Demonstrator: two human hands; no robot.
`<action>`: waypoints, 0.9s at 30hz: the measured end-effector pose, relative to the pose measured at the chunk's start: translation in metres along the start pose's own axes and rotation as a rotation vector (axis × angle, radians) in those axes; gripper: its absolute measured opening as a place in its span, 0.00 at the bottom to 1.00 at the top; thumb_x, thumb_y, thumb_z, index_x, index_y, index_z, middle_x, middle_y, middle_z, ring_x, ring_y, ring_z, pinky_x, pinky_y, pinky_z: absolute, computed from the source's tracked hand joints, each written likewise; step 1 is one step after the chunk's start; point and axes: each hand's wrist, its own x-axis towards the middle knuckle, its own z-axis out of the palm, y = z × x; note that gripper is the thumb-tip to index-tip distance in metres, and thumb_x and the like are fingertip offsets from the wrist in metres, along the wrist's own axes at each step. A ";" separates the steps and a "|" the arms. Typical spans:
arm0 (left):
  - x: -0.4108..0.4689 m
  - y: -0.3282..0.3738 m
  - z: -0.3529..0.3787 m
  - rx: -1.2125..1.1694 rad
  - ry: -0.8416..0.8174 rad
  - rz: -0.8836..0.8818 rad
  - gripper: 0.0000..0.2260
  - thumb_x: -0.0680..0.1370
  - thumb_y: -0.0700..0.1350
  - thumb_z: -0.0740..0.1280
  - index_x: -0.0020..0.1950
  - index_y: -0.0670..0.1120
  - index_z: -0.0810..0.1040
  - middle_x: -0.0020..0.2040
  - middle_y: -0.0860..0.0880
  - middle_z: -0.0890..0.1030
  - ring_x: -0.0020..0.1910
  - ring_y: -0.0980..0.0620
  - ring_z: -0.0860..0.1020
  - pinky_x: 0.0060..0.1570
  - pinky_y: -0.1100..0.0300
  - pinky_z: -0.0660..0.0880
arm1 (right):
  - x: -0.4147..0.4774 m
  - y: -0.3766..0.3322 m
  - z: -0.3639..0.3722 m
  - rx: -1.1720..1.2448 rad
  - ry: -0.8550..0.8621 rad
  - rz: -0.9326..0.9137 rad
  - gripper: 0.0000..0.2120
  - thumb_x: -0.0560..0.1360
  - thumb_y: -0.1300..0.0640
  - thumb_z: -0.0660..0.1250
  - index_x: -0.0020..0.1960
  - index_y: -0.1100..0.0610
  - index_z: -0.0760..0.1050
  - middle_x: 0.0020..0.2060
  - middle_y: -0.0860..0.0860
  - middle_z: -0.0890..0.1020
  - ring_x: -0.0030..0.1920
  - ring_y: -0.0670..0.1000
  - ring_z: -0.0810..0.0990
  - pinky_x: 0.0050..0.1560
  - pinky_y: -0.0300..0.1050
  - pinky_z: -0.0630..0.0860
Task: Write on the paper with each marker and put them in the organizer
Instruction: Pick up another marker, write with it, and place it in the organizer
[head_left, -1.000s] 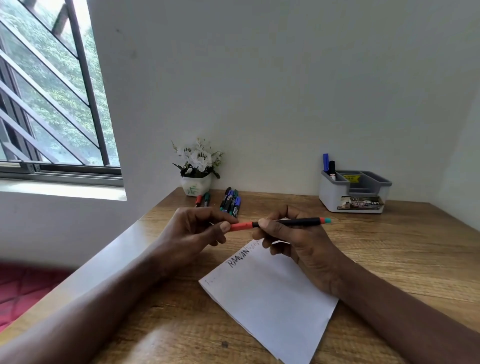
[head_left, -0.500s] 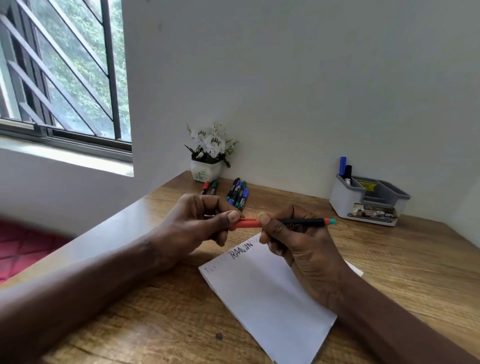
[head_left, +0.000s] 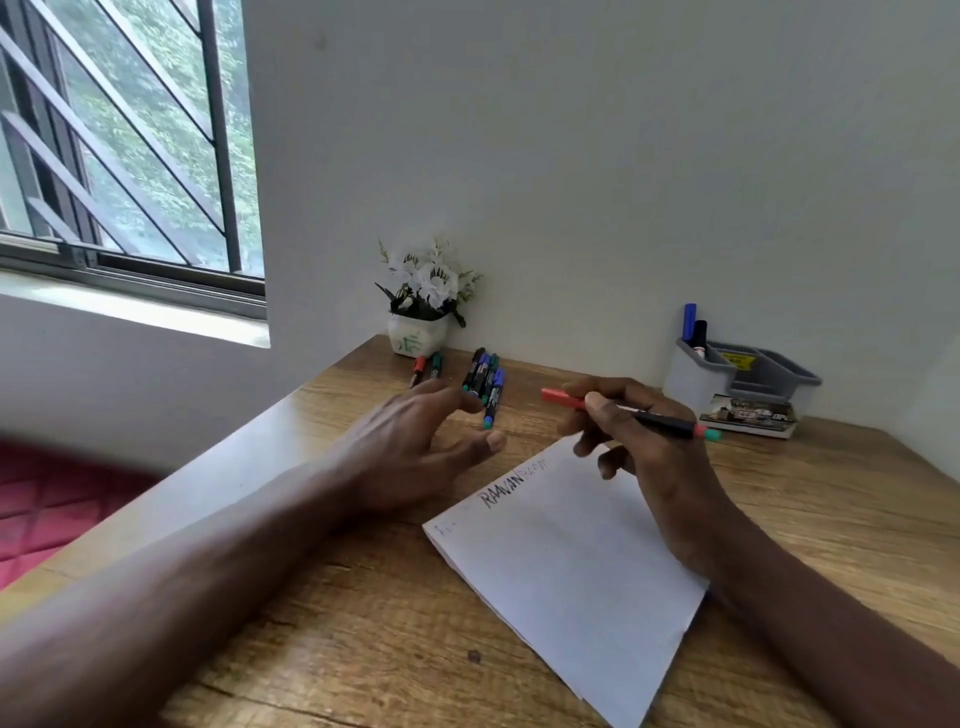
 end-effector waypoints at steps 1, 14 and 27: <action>0.000 -0.001 0.000 0.043 -0.071 -0.018 0.35 0.74 0.76 0.52 0.72 0.56 0.72 0.71 0.56 0.74 0.65 0.56 0.75 0.61 0.53 0.74 | 0.001 0.001 -0.002 0.005 0.000 0.011 0.11 0.80 0.51 0.67 0.58 0.54 0.83 0.45 0.55 0.87 0.45 0.53 0.82 0.36 0.45 0.73; 0.004 0.002 0.003 0.222 -0.267 0.031 0.56 0.60 0.83 0.34 0.79 0.55 0.63 0.79 0.55 0.63 0.71 0.52 0.71 0.66 0.53 0.72 | 0.015 0.005 -0.049 0.252 0.297 0.190 0.24 0.78 0.40 0.61 0.65 0.52 0.81 0.58 0.54 0.86 0.55 0.52 0.76 0.39 0.43 0.66; 0.019 -0.015 0.005 0.187 -0.277 0.096 0.58 0.55 0.86 0.36 0.78 0.58 0.63 0.78 0.56 0.63 0.72 0.54 0.69 0.68 0.54 0.71 | 0.100 -0.022 -0.118 -0.014 0.768 0.184 0.20 0.73 0.65 0.76 0.63 0.57 0.80 0.52 0.57 0.87 0.38 0.48 0.82 0.39 0.40 0.81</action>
